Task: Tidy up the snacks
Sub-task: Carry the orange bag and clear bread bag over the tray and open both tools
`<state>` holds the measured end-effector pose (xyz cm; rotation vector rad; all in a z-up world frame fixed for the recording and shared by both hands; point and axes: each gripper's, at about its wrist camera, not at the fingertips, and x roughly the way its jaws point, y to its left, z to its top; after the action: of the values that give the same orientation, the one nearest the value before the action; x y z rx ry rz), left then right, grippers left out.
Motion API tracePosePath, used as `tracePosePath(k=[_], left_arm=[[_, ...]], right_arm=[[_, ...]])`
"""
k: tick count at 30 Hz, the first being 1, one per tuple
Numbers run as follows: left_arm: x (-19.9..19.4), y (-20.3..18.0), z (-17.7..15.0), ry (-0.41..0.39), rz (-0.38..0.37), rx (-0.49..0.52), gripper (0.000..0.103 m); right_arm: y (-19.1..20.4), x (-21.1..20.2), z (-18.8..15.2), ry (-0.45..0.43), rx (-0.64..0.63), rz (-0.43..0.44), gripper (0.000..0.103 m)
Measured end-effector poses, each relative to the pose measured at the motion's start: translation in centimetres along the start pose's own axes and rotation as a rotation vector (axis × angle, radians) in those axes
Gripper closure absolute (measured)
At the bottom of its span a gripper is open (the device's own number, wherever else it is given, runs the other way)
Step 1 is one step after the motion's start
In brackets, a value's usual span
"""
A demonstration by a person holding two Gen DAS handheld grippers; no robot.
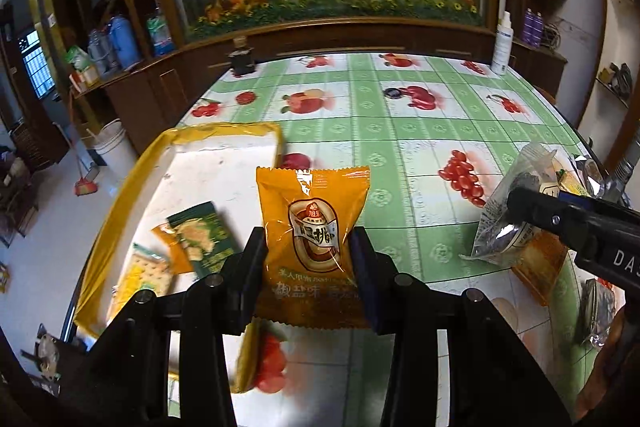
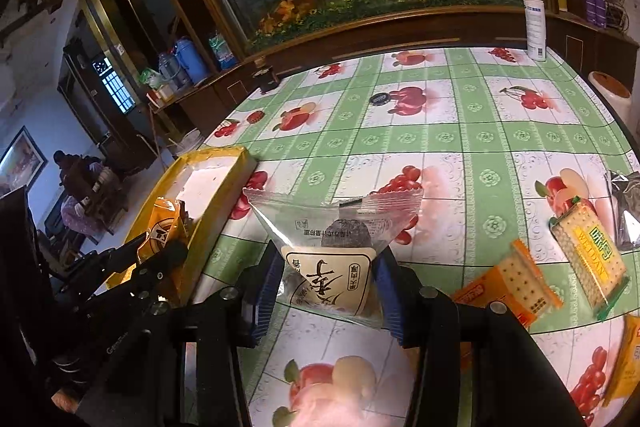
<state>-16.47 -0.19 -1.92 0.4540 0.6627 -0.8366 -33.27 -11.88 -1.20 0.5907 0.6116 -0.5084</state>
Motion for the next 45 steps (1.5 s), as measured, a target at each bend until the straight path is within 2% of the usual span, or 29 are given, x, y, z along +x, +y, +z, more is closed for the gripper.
tracePosePath(k=[10,23,45], left_arm=[[-1.3,4.5,-1.1,-0.015,0.054,-0.079,0.063],[-1.2,9.6,-1.7,-0.008,0.107,-0.165,0.063],[0.8,14.9,-2.8,0.031,0.170,-0.250,0.063]], right_arm=[[4.8,0.6,-0.6,0.020,-0.043,0.091,0.056],[10.1,3.8,-1.1,0.084,-0.072,0.229,0.057],[18.5,10.4,-0.6,0.187,-0.193,0.324,0.058]])
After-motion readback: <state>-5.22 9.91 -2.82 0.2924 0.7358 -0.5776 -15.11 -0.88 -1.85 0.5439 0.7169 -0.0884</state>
